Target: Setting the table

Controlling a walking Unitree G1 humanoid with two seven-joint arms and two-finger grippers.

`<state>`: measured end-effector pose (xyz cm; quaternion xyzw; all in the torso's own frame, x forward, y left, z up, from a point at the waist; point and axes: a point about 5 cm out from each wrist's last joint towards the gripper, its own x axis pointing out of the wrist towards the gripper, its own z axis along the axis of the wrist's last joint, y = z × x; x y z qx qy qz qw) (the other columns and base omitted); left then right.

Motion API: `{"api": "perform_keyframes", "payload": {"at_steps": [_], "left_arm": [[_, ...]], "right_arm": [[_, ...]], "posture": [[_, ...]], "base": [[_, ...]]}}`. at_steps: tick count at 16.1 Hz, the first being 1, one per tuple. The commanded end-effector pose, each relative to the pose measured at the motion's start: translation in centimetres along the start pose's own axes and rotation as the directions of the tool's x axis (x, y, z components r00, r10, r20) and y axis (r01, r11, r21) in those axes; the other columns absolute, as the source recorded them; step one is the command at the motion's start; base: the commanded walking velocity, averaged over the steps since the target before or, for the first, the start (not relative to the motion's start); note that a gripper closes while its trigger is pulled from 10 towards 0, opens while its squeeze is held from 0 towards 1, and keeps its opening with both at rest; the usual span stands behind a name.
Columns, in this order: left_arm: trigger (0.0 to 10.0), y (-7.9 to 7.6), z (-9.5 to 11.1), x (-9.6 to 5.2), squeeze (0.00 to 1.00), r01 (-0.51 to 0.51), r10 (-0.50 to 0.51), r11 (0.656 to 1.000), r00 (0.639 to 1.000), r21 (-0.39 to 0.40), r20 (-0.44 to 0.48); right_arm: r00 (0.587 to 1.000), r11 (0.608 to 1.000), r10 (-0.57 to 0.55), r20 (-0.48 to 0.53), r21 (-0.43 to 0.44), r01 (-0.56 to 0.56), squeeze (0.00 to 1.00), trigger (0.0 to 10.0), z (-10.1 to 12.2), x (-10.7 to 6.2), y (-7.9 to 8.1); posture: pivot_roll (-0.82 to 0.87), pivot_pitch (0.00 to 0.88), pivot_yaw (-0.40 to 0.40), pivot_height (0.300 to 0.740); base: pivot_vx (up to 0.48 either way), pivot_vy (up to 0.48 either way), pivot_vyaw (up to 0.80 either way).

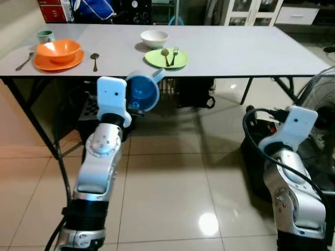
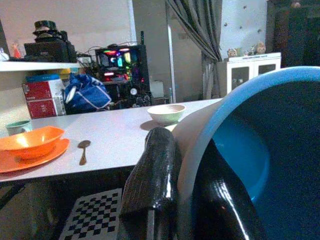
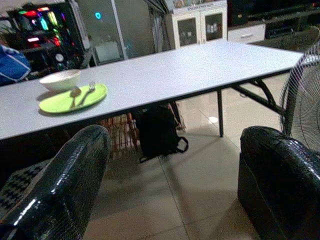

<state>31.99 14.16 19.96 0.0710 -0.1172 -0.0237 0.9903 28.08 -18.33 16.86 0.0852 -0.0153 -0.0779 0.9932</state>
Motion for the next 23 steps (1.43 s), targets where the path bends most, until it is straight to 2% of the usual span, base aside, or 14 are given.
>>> {"api": "perform_keyframes", "payload": {"at_steps": [1,7,14,23], "left_arm": [[10.0,-0.1,0.9,0.1,0.0,0.012,-0.012,1.0,0.999,-0.004,0.034],[10.0,0.2,0.9,0.3,0.0,0.012,-0.011,1.0,0.999,-0.01,0.034],[10.0,0.9,1.1,0.3,0.0,-0.003,0.002,1.0,0.999,0.004,0.045],[10.0,0.8,1.0,0.5,0.0,0.012,-0.013,1.0,0.999,0.026,0.042]], "right_arm": [[1.0,1.0,0.02,-0.006,-0.001,-0.02,0.0,10.0,0.0,0.1,0.4],[0.999,0.999,0.032,-0.012,-0.005,-0.033,0.0,10.0,0.1,0.3,0.5],[0.997,0.997,0.081,-0.016,0.005,-0.081,0.0,10.0,-0.1,0.6,1.2],[0.997,0.997,0.081,-0.01,0.005,-0.081,0.0,10.0,-0.2,0.6,1.3]], "posture": [[-0.07,0.0,-0.022,0.74],[-0.07,0.0,-0.033,0.74],[-0.05,0.0,-0.042,0.74],[-0.05,0.0,-0.041,0.74]], "base": [[0.412,0.0,0.0],[0.434,0.0,0.0],[0.462,0.0,0.0],[0.476,0.0,0.0]]}}
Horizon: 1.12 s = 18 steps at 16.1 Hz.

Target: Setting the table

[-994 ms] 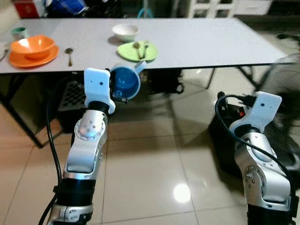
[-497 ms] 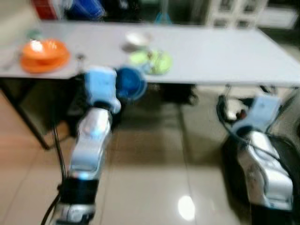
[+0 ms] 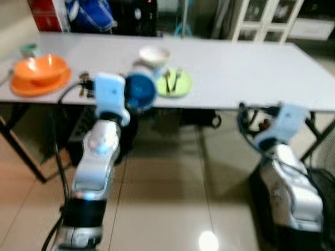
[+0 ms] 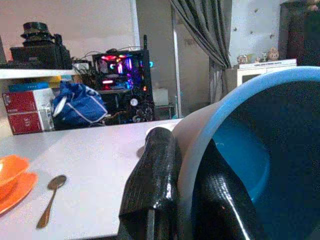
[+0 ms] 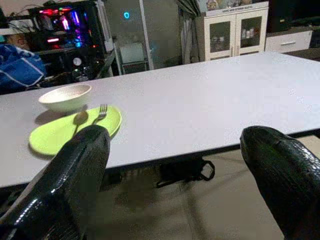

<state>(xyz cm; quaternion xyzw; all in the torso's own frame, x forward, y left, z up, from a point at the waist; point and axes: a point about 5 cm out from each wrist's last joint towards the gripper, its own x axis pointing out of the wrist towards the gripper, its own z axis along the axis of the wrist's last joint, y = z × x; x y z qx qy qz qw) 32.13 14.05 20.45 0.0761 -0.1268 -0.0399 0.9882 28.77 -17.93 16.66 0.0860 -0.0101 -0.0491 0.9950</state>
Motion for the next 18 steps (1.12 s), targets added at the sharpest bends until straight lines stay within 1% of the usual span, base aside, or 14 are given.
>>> {"api": "perform_keyframes", "payload": {"at_steps": [1,11,13,18], "left_arm": [[10.0,0.84,0.51,0.21,0.0,-0.02,0.019,1.0,1.0,0.02,0.021],[10.0,0.97,0.55,0.4,0.0,-0.01,0.009,0.999,1.0,0.032,0.023],[10.0,0.8,0.9,0.58,0.0,-0.001,0.0,0.999,0.999,0.034,0.034],[10.0,0.79,0.69,0.41,0.0,0.002,-0.003,0.999,1.0,0.033,0.028]], "right_arm": [[1.0,1.0,0.026,0.005,0.004,-0.026,0.0,10.0,0.04,0.06,0.83],[0.999,0.999,0.033,0.004,0.012,-0.033,0.0,10.0,0.0,-0.01,0.92],[1.0,0.999,0.025,-0.018,0.03,-0.025,0.0,10.0,-0.39,0.01,0.8],[0.999,0.999,0.038,-0.011,0.03,-0.038,0.0,10.0,-0.14,-0.15,0.84]], "posture": [[-0.05,0.0,-0.04,0.74],[-0.04,0.0,-0.034,0.74],[-0.03,0.0,-0.042,0.74],[-0.05,0.0,-0.033,0.74]], "base": [[0.472,0.0,0.0],[0.472,0.0,0.0],[0.472,0.0,0.0],[0.472,0.0,0.0]]}}
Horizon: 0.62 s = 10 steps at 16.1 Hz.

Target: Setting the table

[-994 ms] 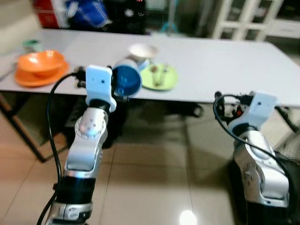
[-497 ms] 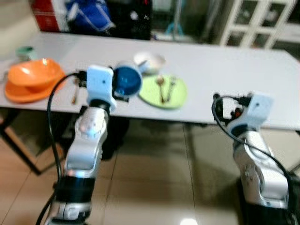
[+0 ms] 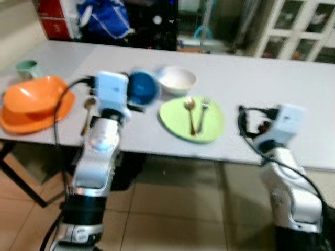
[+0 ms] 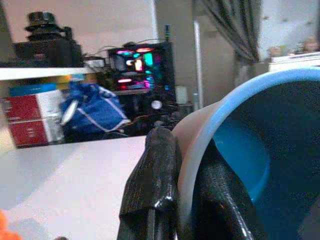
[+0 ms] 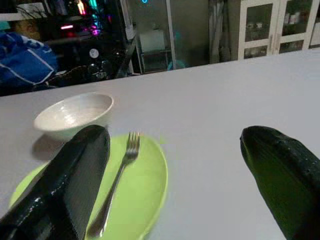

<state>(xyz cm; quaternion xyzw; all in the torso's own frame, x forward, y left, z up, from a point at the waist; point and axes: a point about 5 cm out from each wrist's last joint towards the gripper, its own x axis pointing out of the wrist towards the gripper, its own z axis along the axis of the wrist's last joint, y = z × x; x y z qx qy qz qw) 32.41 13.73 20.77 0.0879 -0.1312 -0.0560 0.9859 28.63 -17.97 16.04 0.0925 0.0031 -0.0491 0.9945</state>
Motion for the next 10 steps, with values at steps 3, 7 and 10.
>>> {"api": "perform_keyframes", "payload": {"at_steps": [3,7,10], "left_arm": [[10.0,0.9,0.4,0.0,0.0,-0.025,0.025,1.0,1.0,0.009,0.016],[10.0,0.4,0.2,0.1,0.0,0.0,0.0,1.0,1.0,-0.003,-0.002],[10.0,-0.2,-0.1,0.5,0.0,0.083,-0.084,0.997,0.995,-0.004,-0.057]], "right_arm": [[0.999,0.999,0.04,0.014,0.015,-0.04,0.0,10.0,0.4,-0.1,1.0],[0.999,1.0,0.027,0.02,0.011,-0.028,0.0,10.0,0.6,0.0,0.8],[1.0,1.0,0.012,0.026,0.008,-0.012,0.0,10.0,0.8,-0.1,0.4]], "posture": [[-0.05,0.0,-0.033,0.74],[-0.06,0.0,-0.017,0.74],[-0.06,0.0,-0.015,0.74]], "base": [[0.472,0.0,0.0],[0.47,0.0,0.0],[0.126,0.0,0.0]]}}
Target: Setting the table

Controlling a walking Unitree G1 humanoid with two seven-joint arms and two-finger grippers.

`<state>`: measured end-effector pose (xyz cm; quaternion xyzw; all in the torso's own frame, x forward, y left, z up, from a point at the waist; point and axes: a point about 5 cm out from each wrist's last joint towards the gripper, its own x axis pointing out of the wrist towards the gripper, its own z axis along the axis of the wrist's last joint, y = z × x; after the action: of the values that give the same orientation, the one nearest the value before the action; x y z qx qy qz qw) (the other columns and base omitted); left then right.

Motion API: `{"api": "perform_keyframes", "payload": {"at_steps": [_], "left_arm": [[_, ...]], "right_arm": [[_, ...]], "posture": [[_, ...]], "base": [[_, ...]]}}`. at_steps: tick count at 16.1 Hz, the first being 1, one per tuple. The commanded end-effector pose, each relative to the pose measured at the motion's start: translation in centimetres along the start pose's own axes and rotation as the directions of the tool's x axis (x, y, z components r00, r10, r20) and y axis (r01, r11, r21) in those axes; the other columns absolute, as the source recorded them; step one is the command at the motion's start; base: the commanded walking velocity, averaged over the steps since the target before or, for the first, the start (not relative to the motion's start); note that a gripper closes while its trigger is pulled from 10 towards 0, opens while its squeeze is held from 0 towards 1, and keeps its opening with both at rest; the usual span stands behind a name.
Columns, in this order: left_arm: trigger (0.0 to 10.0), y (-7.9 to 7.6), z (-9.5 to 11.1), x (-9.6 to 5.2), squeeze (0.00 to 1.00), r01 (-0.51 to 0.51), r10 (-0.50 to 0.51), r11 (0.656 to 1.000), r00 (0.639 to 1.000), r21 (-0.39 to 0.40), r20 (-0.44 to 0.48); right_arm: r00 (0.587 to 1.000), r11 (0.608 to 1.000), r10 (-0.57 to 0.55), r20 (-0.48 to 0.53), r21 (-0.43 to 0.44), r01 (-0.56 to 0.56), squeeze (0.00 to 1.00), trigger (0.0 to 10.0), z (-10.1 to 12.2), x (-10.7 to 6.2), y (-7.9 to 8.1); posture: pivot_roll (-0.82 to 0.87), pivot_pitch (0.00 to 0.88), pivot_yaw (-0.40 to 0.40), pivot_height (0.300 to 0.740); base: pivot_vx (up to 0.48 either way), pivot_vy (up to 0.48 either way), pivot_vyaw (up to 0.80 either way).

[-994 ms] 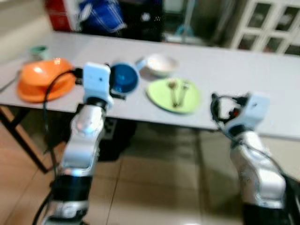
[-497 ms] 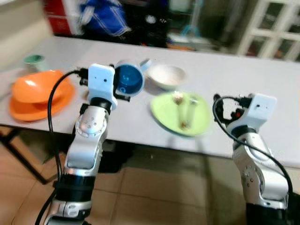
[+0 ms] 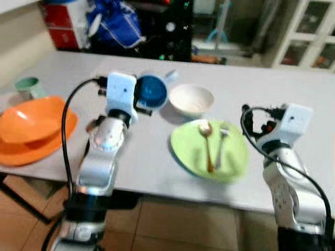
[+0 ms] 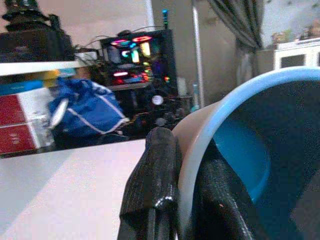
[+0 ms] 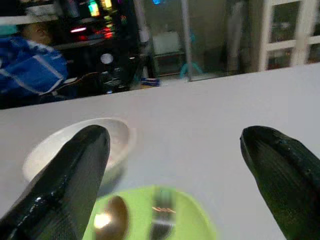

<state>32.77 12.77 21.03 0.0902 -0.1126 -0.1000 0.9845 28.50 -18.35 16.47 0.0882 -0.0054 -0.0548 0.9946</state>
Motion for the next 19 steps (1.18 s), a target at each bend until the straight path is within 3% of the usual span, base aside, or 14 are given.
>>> {"api": "perform_keyframes", "payload": {"at_steps": [1,7,9,11,13,15,17,19], "left_arm": [[10.0,0.4,-0.3,0.1,0.0,0.021,-0.021,1.0,0.999,-0.003,-0.03],[10.0,-1.0,-1.2,2.2,0.0,0.151,-0.153,0.988,0.975,-0.025,-0.158],[10.0,-1.1,-2.3,3.9,0.0,0.19,-0.183,0.982,0.954,0.009,-0.237],[10.0,-1.0,-2.6,4.6,0.0,0.185,-0.191,0.982,0.94,-0.049,-0.283],[10.0,-0.9,-3.1,5.8,0.03,0.168,-0.208,0.975,0.92,-0.147,-0.332],[10.0,-1.4,-3.5,6.6,0.03,0.179,-0.251,0.959,0.9,-0.222,-0.357],[10.0,-2.1,-3.9,6.9,0.26,0.16,-0.285,0.928,0.886,-0.336,-0.366],[10.0,-2.2,-4.2,7.1,0.26,0.127,-0.294,0.903,0.88,-0.411,-0.374]], "right_arm": [[1.0,1.0,0.022,0.011,0.008,-0.022,0.0,10.0,0.4,0.0,0.6],[0.996,0.993,0.091,0.025,-0.073,-0.089,0.0,10.0,1.5,0.3,0.4],[0.983,0.965,0.182,-0.02,-0.186,-0.183,0.0,10.0,2.2,0.3,0.7],[0.971,0.946,0.228,-0.071,-0.218,-0.239,0.0,10.0,2.1,0.3,0.8],[0.926,0.883,0.338,-0.165,-0.286,-0.373,0.0,10.0,2.2,-0.3,1.2],[0.885,0.836,0.408,-0.226,-0.298,-0.461,0.0,10.0,2.2,-1.1,1.6],[0.838,0.789,0.475,-0.268,-0.292,-0.54,0.0,10.0,2.0,-1.9,2.4],[0.815,0.77,0.502,-0.289,-0.28,-0.573,0.0,10.0,1.9,-2.3,2.8]], "posture": [[-0.06,0.0,-0.016,0.74],[-0.08,0.0,-0.005,0.74],[-0.08,0.0,0.007,0.74],[-0.08,0.0,0.007,0.74],[-0.09,0.0,0.019,0.74],[-0.09,0.0,0.027,0.74],[-0.1,0.0,0.037,0.74],[-0.11,0.0,0.041,0.74]], "base": [[0.0,0.0,0.0],[0.0,0.0,0.0],[0.0,0.0,0.0],[0.0,0.0,0.0],[0.0,0.0,0.0],[0.0,0.0,0.0],[0.0,0.0,0.0],[0.0,0.0,0.0]]}}
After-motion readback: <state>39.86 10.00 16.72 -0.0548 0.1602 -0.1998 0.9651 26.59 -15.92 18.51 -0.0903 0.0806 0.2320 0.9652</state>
